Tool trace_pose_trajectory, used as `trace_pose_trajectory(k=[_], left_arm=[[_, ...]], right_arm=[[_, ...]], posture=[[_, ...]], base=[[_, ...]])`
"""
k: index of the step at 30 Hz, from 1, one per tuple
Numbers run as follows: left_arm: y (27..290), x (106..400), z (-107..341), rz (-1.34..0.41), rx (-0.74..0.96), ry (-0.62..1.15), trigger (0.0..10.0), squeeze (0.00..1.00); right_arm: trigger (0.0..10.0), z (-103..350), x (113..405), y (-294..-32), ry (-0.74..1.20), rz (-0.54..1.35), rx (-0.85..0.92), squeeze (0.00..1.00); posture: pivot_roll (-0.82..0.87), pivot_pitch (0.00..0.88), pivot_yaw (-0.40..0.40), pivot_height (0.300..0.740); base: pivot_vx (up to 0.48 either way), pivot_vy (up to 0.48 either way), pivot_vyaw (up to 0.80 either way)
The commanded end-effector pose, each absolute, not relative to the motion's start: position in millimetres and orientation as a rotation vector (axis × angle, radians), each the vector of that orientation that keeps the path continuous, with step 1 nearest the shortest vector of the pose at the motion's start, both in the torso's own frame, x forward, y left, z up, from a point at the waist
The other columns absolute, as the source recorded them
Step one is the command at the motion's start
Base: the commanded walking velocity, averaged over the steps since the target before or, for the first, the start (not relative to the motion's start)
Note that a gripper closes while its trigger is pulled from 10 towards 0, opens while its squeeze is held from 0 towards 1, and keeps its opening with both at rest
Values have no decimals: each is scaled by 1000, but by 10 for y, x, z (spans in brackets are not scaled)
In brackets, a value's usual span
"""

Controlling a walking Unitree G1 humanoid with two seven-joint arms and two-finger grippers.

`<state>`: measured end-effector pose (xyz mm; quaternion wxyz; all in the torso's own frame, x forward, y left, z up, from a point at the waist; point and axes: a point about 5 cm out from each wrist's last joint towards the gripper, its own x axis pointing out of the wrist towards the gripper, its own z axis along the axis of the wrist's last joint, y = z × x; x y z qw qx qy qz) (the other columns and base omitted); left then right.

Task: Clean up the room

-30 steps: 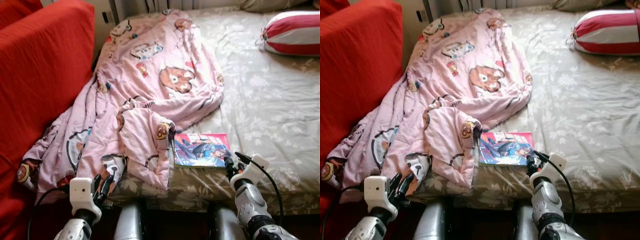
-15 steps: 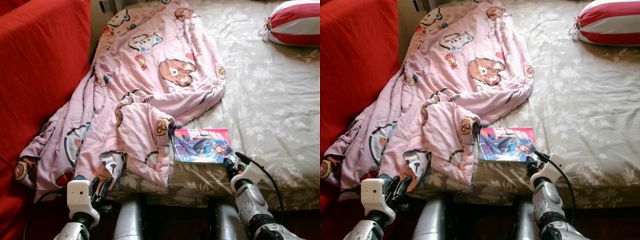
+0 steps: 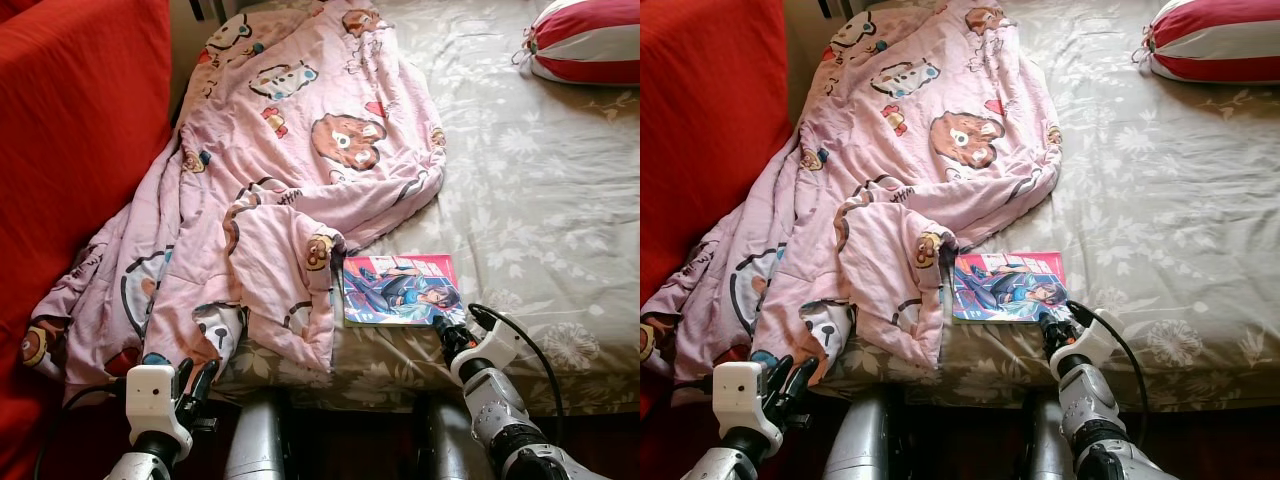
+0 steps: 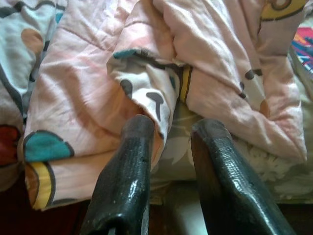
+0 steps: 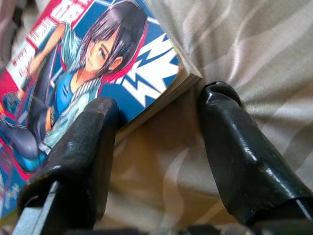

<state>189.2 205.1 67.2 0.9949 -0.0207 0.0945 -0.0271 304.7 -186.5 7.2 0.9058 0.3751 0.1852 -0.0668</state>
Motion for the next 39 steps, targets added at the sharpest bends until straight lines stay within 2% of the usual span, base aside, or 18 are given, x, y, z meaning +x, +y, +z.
trace_pose_trajectory(k=[1, 12, 19, 20, 21, 39], left_arm=[[2139, 1839, 692, -28, -14, 201, 10000, 0], [2123, 1848, 692, -26, -12, 205, 10000, 0], [2115, 1853, 700, -29, -5, 204, 10000, 0], [2120, 1848, 694, -27, -4, 206, 10000, 0], [2120, 1848, 686, -25, -3, 208, 10000, 0], [2097, 1970, 649, -33, -9, 199, 10000, 0]], right_arm=[[10000, -54, 2962, -1668, 457, -126, 877, 0], [10000, 28, 3038, -1792, 383, -232, 1007, 0], [10000, 98, 3107, -1783, 371, -205, 1012, 0], [9059, 119, 3127, -1769, 369, -188, 1004, 0], [0, 136, 3142, -1758, 365, -173, 1001, 0], [0, -41, 2960, -1757, 396, -186, 996, 0]], posture=[[282, 210, 119, 586], [284, 200, 113, 586], [288, 201, 108, 586], [285, 196, 105, 586], [285, 195, 104, 586], [256, 160, 101, 586]], base=[[0, 0, 0], [0, 0, 0], [0, 0, 0], [0, 0, 0], [0, 0, 0], [0, 0, 0]])
